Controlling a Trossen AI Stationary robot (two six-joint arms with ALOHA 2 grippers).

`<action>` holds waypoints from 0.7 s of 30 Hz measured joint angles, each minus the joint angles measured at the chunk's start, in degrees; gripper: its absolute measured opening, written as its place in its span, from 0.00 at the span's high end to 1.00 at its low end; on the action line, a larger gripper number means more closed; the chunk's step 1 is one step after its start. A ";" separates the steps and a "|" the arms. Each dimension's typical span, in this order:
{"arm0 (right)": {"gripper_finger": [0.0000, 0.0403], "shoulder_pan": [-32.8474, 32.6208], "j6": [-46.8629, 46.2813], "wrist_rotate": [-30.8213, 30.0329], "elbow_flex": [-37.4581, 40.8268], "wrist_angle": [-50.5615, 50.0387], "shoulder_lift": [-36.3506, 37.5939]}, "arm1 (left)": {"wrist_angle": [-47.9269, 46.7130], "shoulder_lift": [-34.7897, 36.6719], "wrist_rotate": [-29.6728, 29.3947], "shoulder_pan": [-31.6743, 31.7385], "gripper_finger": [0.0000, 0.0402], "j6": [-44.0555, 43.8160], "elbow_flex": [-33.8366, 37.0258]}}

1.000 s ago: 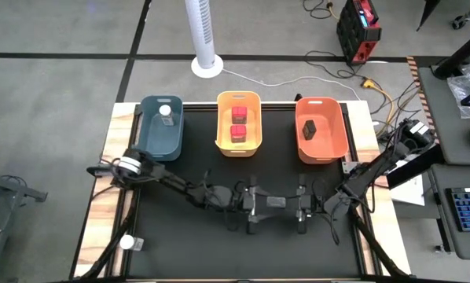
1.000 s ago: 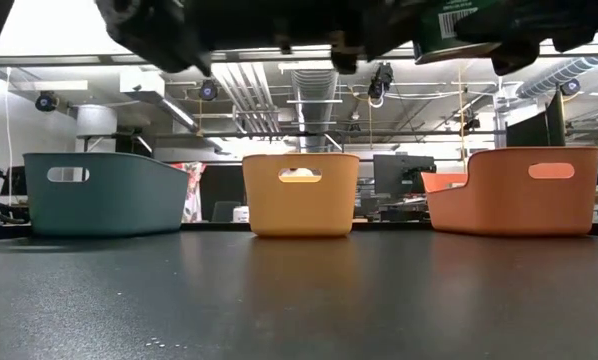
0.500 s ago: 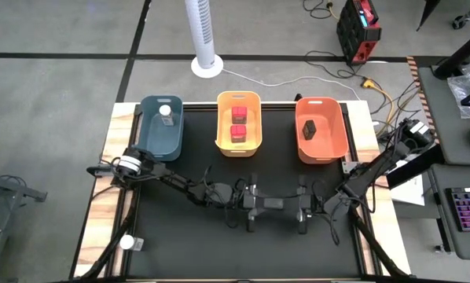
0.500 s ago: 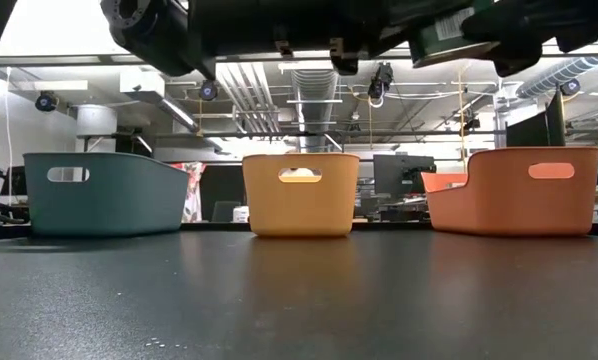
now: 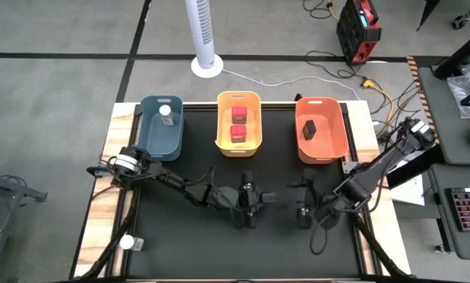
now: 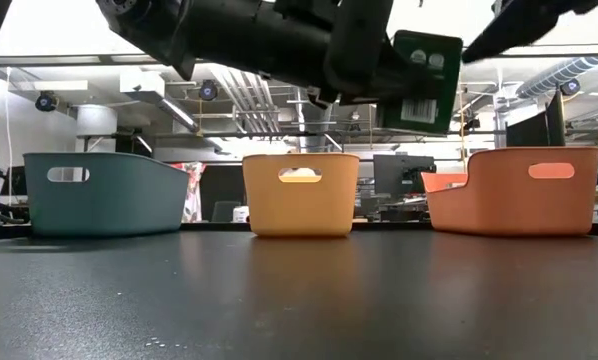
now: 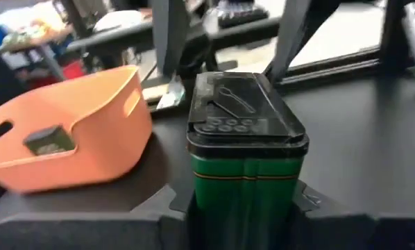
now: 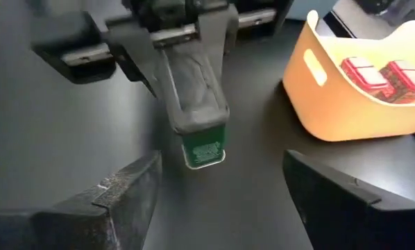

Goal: Sort spices by type
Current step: Put the black seasoning can into the orange bin

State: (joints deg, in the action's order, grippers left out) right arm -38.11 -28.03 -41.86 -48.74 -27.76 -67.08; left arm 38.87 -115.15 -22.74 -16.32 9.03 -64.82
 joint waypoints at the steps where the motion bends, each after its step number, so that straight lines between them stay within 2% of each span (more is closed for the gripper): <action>1: 0.27 0.02 -0.51 0.42 -1.92 -2.80 -0.22 | -0.29 0.00 -0.28 0.00 0.78 -0.27 0.00; 5: 0.25 0.97 0.22 3.26 -9.24 -9.42 -1.72 | -0.35 0.02 -0.31 0.01 0.78 -1.01 0.00; 14: 0.27 5.12 6.51 10.43 -21.47 -14.88 -10.08 | -2.10 0.11 -0.24 0.01 0.78 -0.44 -3.03; 21: 0.29 7.68 5.35 12.11 -27.97 -25.31 -16.05 | -7.46 0.11 -0.26 -0.01 0.77 -0.72 -5.75</action>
State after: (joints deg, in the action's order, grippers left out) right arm -30.42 -22.69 -29.75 -76.71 -53.07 -83.13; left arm 31.41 -115.04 -23.00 -16.32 8.31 -70.57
